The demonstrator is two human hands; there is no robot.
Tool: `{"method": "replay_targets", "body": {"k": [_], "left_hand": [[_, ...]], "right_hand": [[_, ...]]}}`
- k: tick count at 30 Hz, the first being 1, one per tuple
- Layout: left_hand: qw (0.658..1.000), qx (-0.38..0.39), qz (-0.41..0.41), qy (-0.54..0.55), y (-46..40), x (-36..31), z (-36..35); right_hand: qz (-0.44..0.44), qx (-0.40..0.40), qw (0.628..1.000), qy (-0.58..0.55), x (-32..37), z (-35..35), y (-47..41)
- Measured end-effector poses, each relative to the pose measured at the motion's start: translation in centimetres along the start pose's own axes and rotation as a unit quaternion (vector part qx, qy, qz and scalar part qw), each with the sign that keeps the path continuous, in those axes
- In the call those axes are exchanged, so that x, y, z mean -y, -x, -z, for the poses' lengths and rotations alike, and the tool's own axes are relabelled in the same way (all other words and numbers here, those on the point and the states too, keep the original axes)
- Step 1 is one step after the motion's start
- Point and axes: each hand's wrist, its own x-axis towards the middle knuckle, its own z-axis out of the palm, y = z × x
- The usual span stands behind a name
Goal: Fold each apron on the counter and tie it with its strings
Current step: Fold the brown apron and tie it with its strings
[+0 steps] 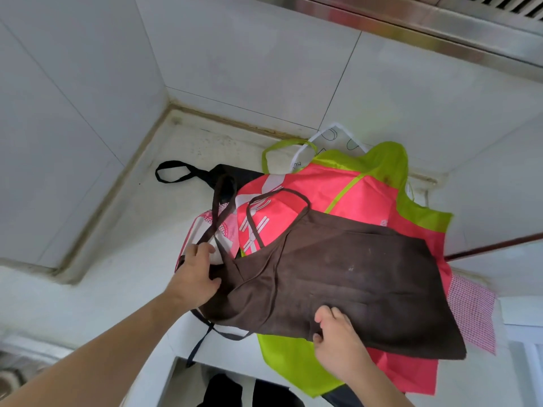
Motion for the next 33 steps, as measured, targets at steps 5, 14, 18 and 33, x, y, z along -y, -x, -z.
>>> {"method": "replay_targets", "body": {"k": [5, 14, 18, 33], "left_hand": [[0.989, 0.054, 0.020, 0.138, 1.1, 1.8, 1.6], [0.963, 0.153, 0.144, 0.166, 4.7, 7.7, 5.7], [0.964, 0.148, 0.145, 0.169, 4.5, 6.6, 4.9], [0.985, -0.051, -0.155, -0.064, 3.2, 2.6, 0.7]], "right_hand": [[-0.028, 0.020, 0.999, 0.000, 0.1, -0.4, -0.9], [-0.056, 0.047, 0.997, 0.006, 0.9, 0.1, -1.5], [-0.069, 0.057, 0.996, 0.014, 1.2, 0.2, -1.2], [0.108, -0.308, 0.944, 0.039, 7.0, 10.6, -7.2]]}}
